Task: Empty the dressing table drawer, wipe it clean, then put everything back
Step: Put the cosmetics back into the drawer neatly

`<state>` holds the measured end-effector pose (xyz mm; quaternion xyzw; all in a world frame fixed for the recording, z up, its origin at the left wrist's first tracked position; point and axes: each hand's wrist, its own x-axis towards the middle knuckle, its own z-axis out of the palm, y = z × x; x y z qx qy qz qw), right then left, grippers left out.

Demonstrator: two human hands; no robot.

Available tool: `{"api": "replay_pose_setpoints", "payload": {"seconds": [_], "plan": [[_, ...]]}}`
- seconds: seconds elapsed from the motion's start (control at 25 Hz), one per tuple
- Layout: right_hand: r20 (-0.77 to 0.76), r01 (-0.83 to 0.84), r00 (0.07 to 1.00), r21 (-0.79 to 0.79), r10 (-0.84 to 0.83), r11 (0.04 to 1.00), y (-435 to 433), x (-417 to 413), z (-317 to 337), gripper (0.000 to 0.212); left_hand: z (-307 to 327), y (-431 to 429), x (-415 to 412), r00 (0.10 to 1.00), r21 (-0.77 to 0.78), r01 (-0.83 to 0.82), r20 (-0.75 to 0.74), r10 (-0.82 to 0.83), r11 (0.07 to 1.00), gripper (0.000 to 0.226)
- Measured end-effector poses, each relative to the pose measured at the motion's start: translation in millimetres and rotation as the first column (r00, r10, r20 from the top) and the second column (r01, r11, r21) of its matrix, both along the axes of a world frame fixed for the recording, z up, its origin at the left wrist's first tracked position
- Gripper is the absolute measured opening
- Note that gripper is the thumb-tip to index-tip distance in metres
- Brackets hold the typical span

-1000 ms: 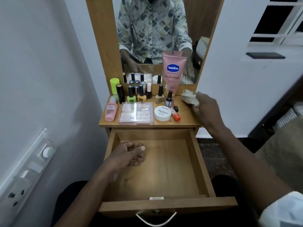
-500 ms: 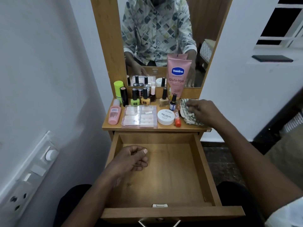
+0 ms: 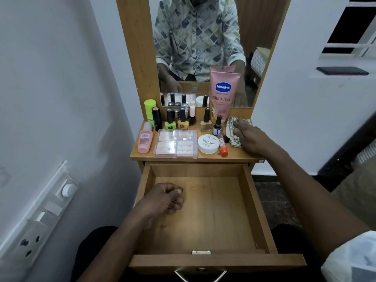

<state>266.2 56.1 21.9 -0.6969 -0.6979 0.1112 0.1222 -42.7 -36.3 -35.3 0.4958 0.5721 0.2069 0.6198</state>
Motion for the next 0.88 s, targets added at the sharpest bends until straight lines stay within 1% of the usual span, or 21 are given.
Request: {"api": "replay_pose_setpoints", "payload": {"seconds": [0.04, 0.08, 0.12, 0.2, 0.24, 0.28, 0.32, 0.4, 0.44, 0.48, 0.56, 0.64, 0.72, 0.8, 0.88], "plan": [[-0.045, 0.008, 0.999, 0.030, -0.006, 1.000, -2.8, -1.0, 3.9, 0.045, 0.1, 1.7, -0.5, 1.000, -0.010, -0.005, -0.012, 0.004, 1.000, 0.018], [-0.119, 0.035, 0.993, 0.104, -0.022, 0.994, -5.2, -1.8, 7.7, 0.041, 0.6, 4.5, -1.5, 1.000, -0.013, -0.010, -0.027, 0.010, 1.000, 0.018], [-0.202, 0.087, 0.978, 0.210, -0.044, 0.974, -8.2, -4.0, 12.6, 0.037, 1.0, 8.5, -3.1, 0.999, -0.006, -0.013, -0.052, 0.013, 1.000, 0.018], [-0.369, 0.233, 0.927, 0.414, -0.072, 0.880, -10.7, -9.1, 29.7, 0.040, 1.6, 19.9, -5.6, 0.992, 0.032, 0.002, -0.128, 0.002, 0.999, 0.019], [-0.448, 0.284, 0.892, 0.469, -0.051, 0.836, -8.8, -11.8, 40.2, 0.044, 2.0, 24.8, -6.4, 0.987, 0.055, 0.012, -0.158, -0.003, 0.998, 0.020], [-0.516, 0.316, 0.856, 0.488, -0.023, 0.813, -4.9, -14.7, 51.4, 0.047, 2.0, 29.3, -6.4, 0.983, 0.086, 0.017, -0.182, -0.002, 0.996, 0.020], [-0.576, 0.339, 0.818, 0.478, -0.002, 0.810, 0.5, -17.9, 62.4, 0.049, 1.2, 32.3, -6.0, 0.979, 0.123, 0.018, -0.201, 0.007, 0.992, 0.021], [-0.696, 0.352, 0.718, 0.386, 0.019, 0.853, 13.8, -24.2, 77.4, 0.052, -1.6, 33.6, -4.0, 0.968, 0.197, 0.037, -0.249, 0.014, 0.980, 0.021], [-0.748, 0.334, 0.663, 0.328, 0.027, 0.884, 19.9, -27.0, 80.9, 0.052, -2.6, 32.3, -3.4, 0.959, 0.227, 0.073, -0.283, -0.006, 0.971, 0.021], [-0.779, 0.304, 0.626, 0.287, 0.037, 0.909, 25.7, -28.2, 81.2, 0.052, -4.4, 30.9, -3.0, 0.948, 0.251, 0.120, -0.317, -0.036, 0.961, 0.021], [-0.782, 0.256, 0.620, 0.271, 0.057, 0.928, 35.3, -30.0, 78.0, 0.047, -8.1, 29.4, -3.9, 0.929, 0.284, 0.195, -0.362, -0.084, 0.939, 0.019], [-0.790, 0.270, 0.611, 0.270, 0.053, 0.924, 41.2, -30.7, 74.3, 0.040, -9.8, 29.9, -6.2, 0.921, 0.304, 0.222, -0.378, -0.096, 0.927, 0.019], [-0.817, 0.292, 0.575, 0.260, 0.048, 0.921, 44.7, -28.0, 71.6, 0.034, -11.2, 31.7, -7.7, 0.914, 0.313, 0.241, -0.393, -0.105, 0.919, 0.018], [-0.813, 0.312, 0.578, 0.293, 0.064, 0.904, 39.4, -26.1, 76.1, 0.032, -12.1, 32.0, -7.0, 0.899, 0.322, 0.272, -0.422, -0.120, 0.907, 0.018], [-0.792, 0.349, 0.597, 0.402, 0.130, 0.847, 23.1, -25.7, 92.6, 0.030, -11.7, 31.8, -5.6, 0.893, 0.326, 0.281, -0.434, -0.121, 0.903, 0.018]]}}
